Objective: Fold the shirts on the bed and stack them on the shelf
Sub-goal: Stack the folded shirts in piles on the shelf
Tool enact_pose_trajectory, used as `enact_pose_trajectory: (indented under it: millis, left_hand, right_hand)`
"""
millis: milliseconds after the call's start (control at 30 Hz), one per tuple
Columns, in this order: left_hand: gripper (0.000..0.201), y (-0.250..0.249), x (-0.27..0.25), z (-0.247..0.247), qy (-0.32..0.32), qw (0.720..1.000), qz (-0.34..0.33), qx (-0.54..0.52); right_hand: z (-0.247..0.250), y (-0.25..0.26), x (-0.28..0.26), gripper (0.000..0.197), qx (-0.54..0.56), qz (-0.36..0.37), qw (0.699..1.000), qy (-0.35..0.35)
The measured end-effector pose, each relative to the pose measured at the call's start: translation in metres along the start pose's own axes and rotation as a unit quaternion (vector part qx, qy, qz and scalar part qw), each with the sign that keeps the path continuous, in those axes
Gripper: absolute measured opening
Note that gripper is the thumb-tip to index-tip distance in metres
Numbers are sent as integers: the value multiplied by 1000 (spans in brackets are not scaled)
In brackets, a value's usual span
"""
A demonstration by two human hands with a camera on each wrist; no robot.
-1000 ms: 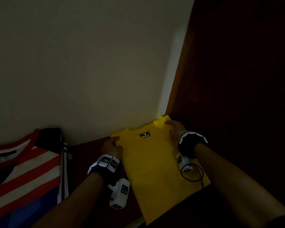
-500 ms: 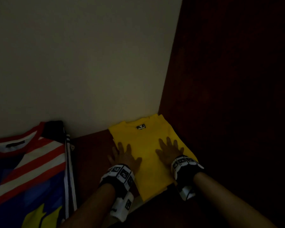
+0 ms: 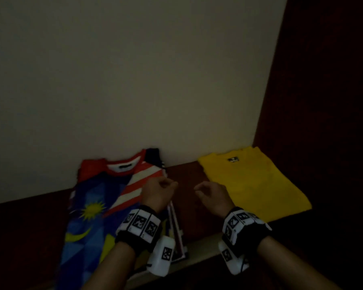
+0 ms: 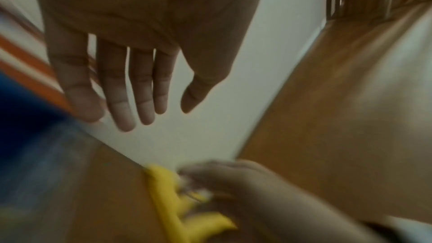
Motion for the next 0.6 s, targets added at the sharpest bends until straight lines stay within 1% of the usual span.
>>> enact_pose_trajectory:
  millis: [33,67,100,167,200,267,300,333,400,467,600]
  left_hand:
    - [13,19,-8,28,-23,999,18,15]
    - [11,37,-18,55,-44,998,33,38]
    - [10,56,-28,81,-61,995,44,66]
    - [14,88,-52,123,-72,987,69,128]
    - [16,105,-64,140,-75,981,87,158]
    - [23,138,-89,165,-72,970,133,190]
    - [30,154,-99,173,-65,967,152,195]
    - [35,168,-109,177,-52,964,167,198]
    - [38,187,-125,181,-33,960,185,206]
    - [33,196,-135,182,-34,957,196,209]
    - [22,201,-143,185,-54,955,208,203]
  right_hand:
    - [-20,16,-11,9,6,8,1000,25]
    - [-38,28,-23,10,1,11,999,49]
    - [-54,37,-34,15,-7,6,997,71]
    - [-81,45,-53,24,-21,-12,994,102]
    - [-89,47,-60,24,-31,-15,994,101]
    - [-93,47,-70,16,-47,-25,996,77]
    - [-94,45,-73,16,-50,-34,996,69]
    - [-95,41,-77,20,-56,-45,995,68]
    - [-96,33,-84,31,-76,-69,992,71]
    - [-97,25,-90,36,-100,-92,988,74]
    - [-98,18,-95,41,-141,-121,980,77]
Point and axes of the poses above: each hand's wrist, its own x-axis towards the middle knuckle, its own z-axis out of the back of the hand, y = z × x, the point moved 10 cm from there along x, towards the middle knuckle, and after that the axes turned 6 degrees about -z, right-handed, at the moved point
